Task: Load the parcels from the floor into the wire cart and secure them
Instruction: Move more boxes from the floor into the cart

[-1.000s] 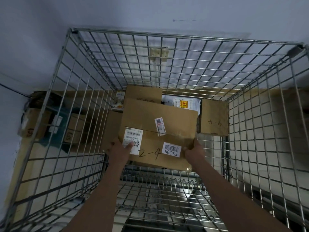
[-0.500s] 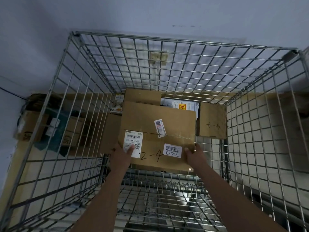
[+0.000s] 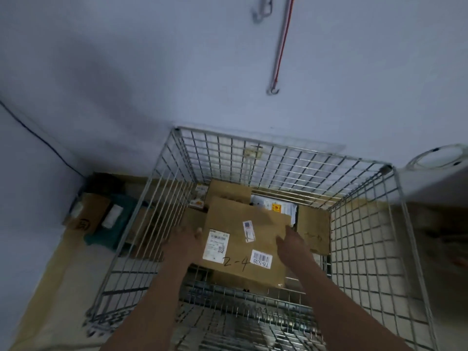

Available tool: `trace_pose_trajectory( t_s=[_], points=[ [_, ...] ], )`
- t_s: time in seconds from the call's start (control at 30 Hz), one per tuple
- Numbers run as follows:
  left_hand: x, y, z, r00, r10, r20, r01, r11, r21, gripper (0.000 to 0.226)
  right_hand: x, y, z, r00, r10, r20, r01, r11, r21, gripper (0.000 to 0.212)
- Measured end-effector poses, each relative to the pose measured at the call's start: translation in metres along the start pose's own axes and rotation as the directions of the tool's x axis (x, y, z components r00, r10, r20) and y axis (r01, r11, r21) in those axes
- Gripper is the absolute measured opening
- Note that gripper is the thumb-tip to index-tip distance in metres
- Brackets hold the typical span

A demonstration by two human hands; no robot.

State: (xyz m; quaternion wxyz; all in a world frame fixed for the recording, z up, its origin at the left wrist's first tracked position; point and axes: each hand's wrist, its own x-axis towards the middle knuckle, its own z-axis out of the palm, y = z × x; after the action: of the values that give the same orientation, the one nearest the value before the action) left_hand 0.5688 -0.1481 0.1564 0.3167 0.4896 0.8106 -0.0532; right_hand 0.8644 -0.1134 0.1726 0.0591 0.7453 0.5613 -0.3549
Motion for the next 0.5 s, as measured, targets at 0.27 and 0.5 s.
trace_pose_trajectory(
  t_s=[0.27, 0.5],
  points=[
    [-0.105, -0.021, -0.158, 0.973, 0.004, -0.233, -0.021, 0.997, -0.071, 0.056, -0.089, -0.126, -0.115, 0.951, -0.306, -0.042, 0.284, 0.919, -0.273, 0.055],
    [-0.223, -0.093, -0.241, 0.891, -0.261, -0.372, 0.23, 0.965, -0.128, 0.057, -0.181, -0.216, -0.165, 0.848, -0.53, -0.009, 0.498, 0.803, -0.327, 0.059]
  ],
)
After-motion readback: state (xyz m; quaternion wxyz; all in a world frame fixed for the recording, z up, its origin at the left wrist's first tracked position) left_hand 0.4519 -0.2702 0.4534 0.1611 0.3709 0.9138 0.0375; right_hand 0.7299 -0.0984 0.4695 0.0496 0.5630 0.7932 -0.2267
